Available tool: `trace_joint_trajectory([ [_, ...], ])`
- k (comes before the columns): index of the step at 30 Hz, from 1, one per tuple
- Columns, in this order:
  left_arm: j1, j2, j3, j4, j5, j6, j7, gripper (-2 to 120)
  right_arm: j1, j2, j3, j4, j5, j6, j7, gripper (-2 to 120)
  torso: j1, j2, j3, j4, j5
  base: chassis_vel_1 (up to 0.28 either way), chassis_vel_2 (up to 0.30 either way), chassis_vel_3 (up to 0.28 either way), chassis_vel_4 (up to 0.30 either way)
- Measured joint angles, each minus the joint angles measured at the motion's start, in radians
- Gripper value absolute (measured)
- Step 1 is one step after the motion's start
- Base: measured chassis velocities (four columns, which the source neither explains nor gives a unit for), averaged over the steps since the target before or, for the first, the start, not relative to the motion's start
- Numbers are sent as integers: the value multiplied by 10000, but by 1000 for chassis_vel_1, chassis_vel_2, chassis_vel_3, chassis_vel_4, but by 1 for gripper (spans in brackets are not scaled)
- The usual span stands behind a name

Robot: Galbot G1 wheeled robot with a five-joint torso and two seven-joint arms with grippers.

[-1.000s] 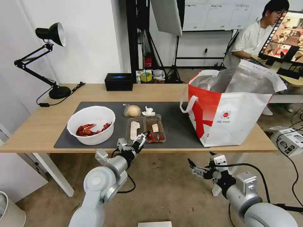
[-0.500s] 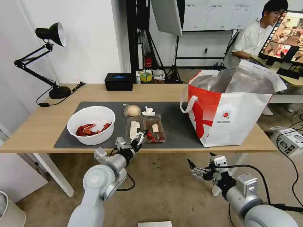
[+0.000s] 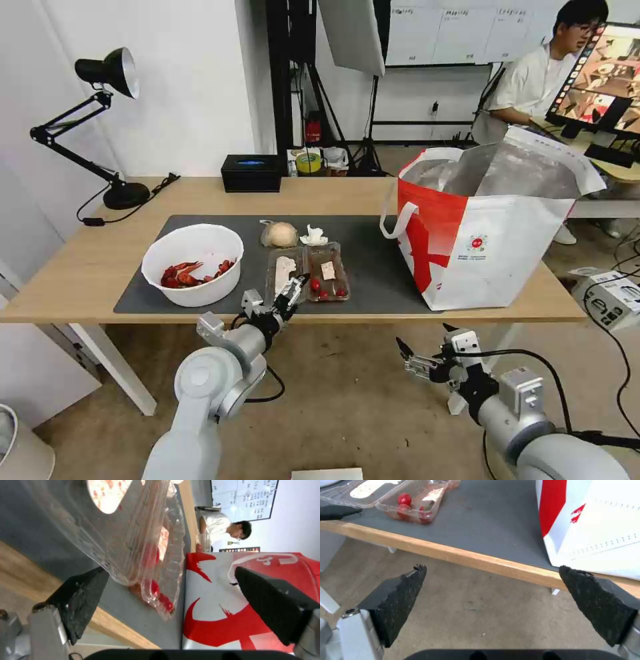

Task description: Pick up the trash from the table and place it into the takeout bag.

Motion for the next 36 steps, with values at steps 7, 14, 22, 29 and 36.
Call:
trace_joint_trajectory([
  [7,82,17,-47,-127,0,-70,118,100,-1,54,-73,-23,-53,12,-4,100,0,0,0,0,0,0,0,0,0],
  [14,139,44,-99,-238,18,-156,284,100,-24,74,-93,-23,-96,17,-13,100,0,0,0,1,0,0,0,0,0],
  [22,128,225,-290,-382,16,-212,441,100,-138,182,-96,88,-207,30,-41,100,0,0,0,0,0,0,0,0,0],
  [29,149,185,-359,-432,14,-248,625,100,-116,231,-119,101,-224,32,-46,100,0,0,0,0,0,0,0,0,0],
  [36,104,135,-325,-472,40,-282,735,100,-151,260,-122,110,-266,37,-58,100,-1,0,0,0,0,0,0,0,0],
])
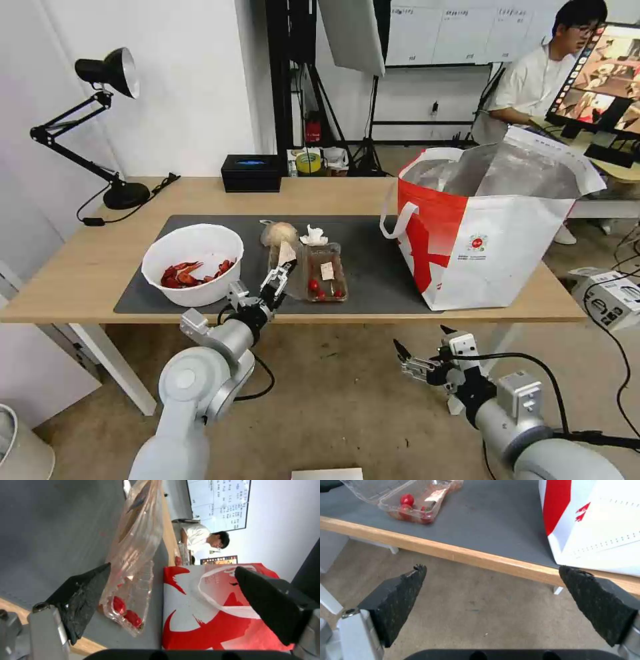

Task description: Pick up the trash from the table and place it into the takeout bag.

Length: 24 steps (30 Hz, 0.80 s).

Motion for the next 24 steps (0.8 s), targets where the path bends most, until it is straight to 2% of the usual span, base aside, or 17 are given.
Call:
trace_joint_trajectory([
  [24,-677,630,-52,35,-339,-58,-170,100,13,-8,34,-91,-24,10,-24,100,0,-1,0,0,0,0,0,0,0],
])
